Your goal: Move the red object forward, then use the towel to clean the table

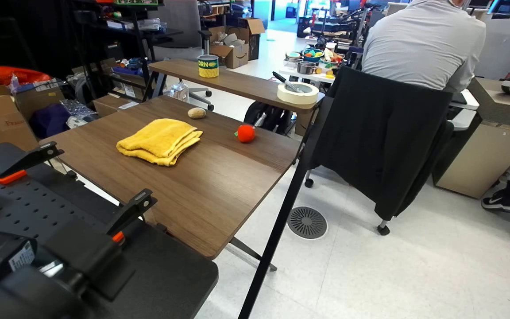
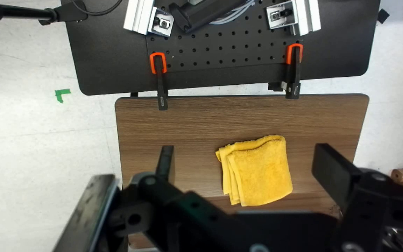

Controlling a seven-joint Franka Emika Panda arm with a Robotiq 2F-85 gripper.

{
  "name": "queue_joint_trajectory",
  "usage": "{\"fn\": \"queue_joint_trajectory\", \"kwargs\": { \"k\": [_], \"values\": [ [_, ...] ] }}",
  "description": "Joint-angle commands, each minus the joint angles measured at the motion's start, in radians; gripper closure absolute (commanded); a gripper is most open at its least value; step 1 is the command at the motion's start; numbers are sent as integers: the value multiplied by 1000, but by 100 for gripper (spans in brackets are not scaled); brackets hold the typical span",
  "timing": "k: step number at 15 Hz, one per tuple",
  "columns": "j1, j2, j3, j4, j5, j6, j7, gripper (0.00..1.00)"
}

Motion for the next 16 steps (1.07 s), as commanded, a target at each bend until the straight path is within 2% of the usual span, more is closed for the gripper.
{"fn": "queue_joint_trajectory", "kwargs": {
  "k": [1, 3, 5, 10, 13, 16],
  "values": [
    [-3, 1, 3, 2, 3, -2, -2, 0],
    [8, 46, 31, 44, 37, 58, 58, 0],
    [31, 152, 73, 128, 65, 93, 120, 0],
    [33, 433, 179, 317, 50, 53, 293, 0],
    [19, 620, 179, 430, 50, 45, 374, 0],
    [-2, 813, 145, 569, 50, 64, 426, 0]
  ]
}}
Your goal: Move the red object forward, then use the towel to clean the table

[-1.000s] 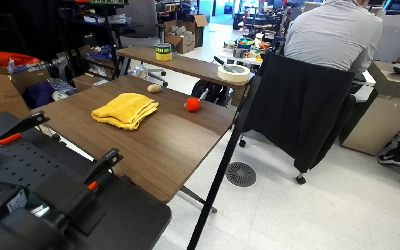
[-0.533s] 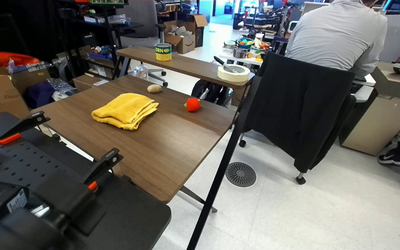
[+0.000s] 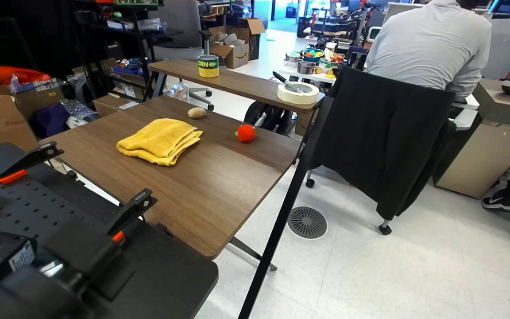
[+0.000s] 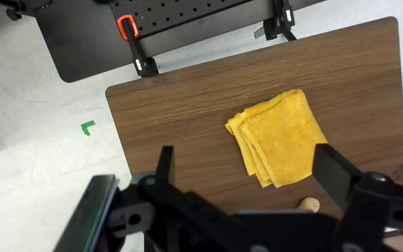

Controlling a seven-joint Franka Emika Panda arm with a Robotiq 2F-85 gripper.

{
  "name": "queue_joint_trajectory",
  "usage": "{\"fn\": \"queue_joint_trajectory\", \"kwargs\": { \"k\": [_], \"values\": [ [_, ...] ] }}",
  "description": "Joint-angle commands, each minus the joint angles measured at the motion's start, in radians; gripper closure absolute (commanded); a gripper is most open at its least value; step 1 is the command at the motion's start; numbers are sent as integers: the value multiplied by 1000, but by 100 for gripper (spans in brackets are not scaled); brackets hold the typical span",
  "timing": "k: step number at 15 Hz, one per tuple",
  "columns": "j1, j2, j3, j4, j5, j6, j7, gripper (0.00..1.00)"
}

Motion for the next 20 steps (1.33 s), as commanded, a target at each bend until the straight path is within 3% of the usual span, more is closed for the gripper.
{"fn": "queue_joint_trajectory", "kwargs": {
  "k": [1, 2, 5, 10, 11, 15, 20],
  "values": [
    [-32, 258, -40, 225, 20, -32, 46, 0],
    [-12, 125, -25, 91, 0, -1, 27, 0],
    [-25, 255, -52, 191, 1, -1, 28, 0],
    [-24, 267, -51, 212, 1, -4, 32, 0],
    [-28, 273, -55, 203, 34, 121, 65, 0],
    [-43, 415, -79, 295, 130, 290, 97, 0],
    [-47, 667, -117, 481, 136, 308, 164, 0]
  ]
}}
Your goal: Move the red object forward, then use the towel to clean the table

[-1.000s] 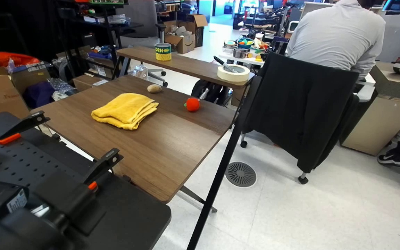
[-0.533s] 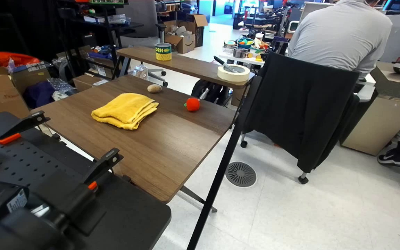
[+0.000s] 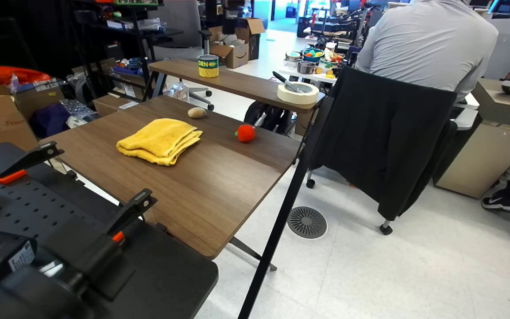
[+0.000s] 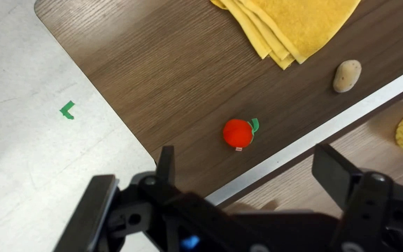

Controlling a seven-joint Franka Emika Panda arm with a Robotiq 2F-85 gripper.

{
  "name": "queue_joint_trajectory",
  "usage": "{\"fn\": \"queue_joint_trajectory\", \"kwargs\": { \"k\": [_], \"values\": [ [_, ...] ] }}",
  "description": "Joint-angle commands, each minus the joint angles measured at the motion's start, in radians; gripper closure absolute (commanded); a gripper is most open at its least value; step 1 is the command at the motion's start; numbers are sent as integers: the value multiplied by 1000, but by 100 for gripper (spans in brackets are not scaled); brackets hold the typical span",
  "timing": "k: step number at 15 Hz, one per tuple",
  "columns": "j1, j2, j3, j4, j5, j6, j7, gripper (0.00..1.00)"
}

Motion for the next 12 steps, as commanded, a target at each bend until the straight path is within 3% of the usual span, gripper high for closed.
{"fn": "queue_joint_trajectory", "kwargs": {
  "k": [1, 6, 7, 12],
  "values": [
    [-3, 208, -27, 192, 4, -14, 69, 0],
    [15, 463, -85, 448, -64, -91, 166, 0],
    [4, 357, -65, 300, -31, -20, 118, 0],
    [4, 387, -68, 324, -33, -21, 121, 0]
  ]
}}
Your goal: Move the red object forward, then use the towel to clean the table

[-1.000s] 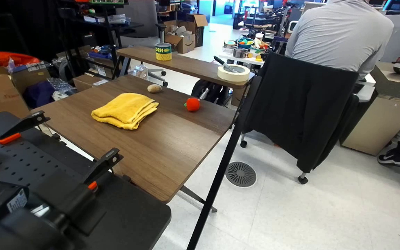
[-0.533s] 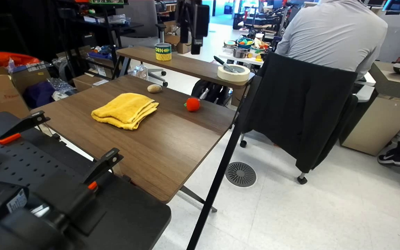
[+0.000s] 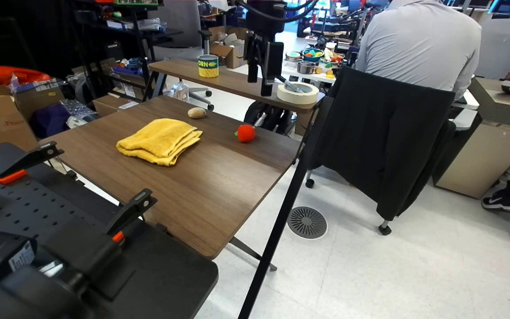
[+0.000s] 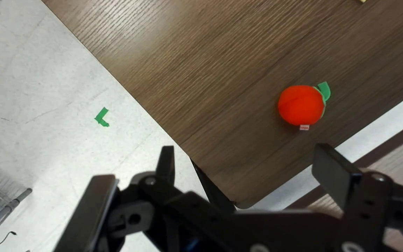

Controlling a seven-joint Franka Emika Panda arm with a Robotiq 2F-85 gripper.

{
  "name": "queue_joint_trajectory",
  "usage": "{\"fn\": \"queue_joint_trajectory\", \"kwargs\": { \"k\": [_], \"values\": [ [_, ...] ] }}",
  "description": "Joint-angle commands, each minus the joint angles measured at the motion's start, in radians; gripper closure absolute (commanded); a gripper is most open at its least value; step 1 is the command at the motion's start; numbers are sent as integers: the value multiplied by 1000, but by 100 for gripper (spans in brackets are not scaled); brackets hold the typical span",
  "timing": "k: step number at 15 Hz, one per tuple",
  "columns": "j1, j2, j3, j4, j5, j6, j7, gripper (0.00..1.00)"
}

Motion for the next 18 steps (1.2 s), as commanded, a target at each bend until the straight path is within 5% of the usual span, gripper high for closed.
{"fn": "queue_joint_trajectory", "kwargs": {
  "k": [1, 8, 12, 15, 18],
  "values": [
    [3, -2, -5, 4, 4, -4, -3, 0],
    [0, 9, 2, 18, 13, -14, -5, 0],
    [32, 44, -13, 43, -15, 101, 27, 0],
    [55, 116, -15, 110, -37, 178, 28, 0],
    [40, 224, 24, 224, -3, 95, -9, 0]
  ]
}}
